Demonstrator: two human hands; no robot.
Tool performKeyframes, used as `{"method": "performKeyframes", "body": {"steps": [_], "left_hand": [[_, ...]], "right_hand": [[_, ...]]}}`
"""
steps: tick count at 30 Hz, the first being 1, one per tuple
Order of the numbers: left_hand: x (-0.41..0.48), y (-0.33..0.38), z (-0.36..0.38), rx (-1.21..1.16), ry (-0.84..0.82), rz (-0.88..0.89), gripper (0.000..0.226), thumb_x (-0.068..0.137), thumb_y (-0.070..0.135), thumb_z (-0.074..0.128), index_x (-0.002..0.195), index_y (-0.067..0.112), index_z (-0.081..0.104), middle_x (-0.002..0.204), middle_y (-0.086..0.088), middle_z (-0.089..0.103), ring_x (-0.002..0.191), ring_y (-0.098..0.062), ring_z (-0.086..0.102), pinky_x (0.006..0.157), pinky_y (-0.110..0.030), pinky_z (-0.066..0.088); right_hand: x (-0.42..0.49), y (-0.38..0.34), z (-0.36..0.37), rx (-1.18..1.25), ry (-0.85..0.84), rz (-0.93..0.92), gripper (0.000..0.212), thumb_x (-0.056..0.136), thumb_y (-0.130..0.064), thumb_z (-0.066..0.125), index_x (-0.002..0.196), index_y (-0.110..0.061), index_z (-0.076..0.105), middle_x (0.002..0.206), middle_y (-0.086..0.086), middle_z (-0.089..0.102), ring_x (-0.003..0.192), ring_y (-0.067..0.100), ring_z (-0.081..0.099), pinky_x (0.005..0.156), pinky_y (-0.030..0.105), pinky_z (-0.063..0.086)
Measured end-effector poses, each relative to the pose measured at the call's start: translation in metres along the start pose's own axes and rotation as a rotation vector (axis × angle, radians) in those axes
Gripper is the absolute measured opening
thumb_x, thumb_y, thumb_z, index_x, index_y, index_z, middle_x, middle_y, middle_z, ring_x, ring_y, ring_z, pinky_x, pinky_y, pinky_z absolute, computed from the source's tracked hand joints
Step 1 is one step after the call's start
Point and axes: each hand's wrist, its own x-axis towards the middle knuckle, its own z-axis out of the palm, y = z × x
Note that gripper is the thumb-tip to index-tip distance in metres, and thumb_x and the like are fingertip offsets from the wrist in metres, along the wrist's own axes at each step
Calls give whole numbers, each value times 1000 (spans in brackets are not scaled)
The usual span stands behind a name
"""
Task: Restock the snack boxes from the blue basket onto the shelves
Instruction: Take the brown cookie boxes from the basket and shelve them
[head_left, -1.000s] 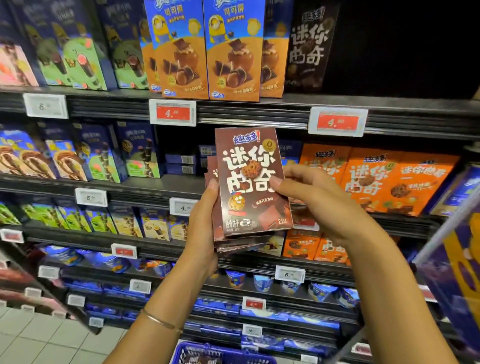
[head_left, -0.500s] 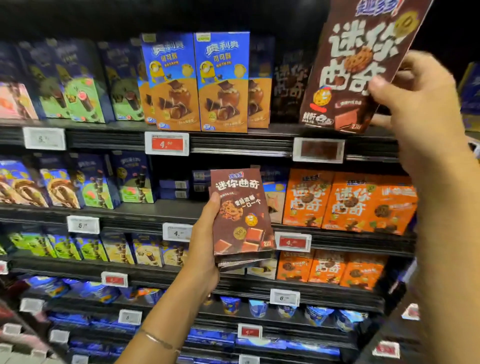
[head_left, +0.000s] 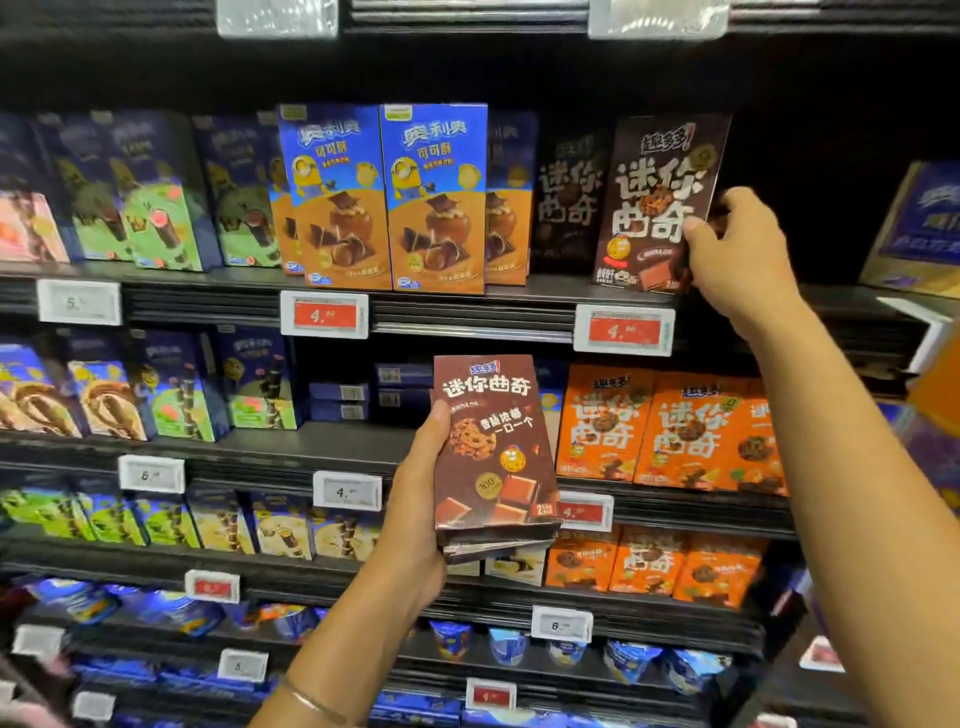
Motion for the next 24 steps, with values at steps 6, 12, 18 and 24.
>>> {"method": "performKeyframes", "body": {"steps": [6,12,18,24], "left_hand": [[3,0,2,28,0,3,33,84,66,61,91,43,84,106,-1,83,92,-17,81,63,-24,62],[6,0,2,62,3,18,34,81,70,60,94,48,82,108,1,83,95,-16,80,79,-35,56],[8,1,1,63,4,-4,35,80,70,61,91,45,83,107,0,83,94,-18,81,71,-29,61],[10,1,1,64,1,6,39,77,70,63,95,42,83,110,-4,82,98,-21,80,82,-39,56]], "right_hand": [[29,2,13,-140,-42,92,34,102,-25,51,129,-5,52,134,19,57,118,36,59,94,48,52],[55,8,16,-210,-127,162,31,95,-11,53,120,5,61,126,27,62,111,44,61,94,49,54],[72,13,21,-251,-204,152,34,102,-6,45,127,12,58,133,31,58,122,45,56,99,45,48],[83,18,29,-259,-251,85,40,103,-4,46,143,5,48,144,27,52,128,44,53,101,44,50]]}}
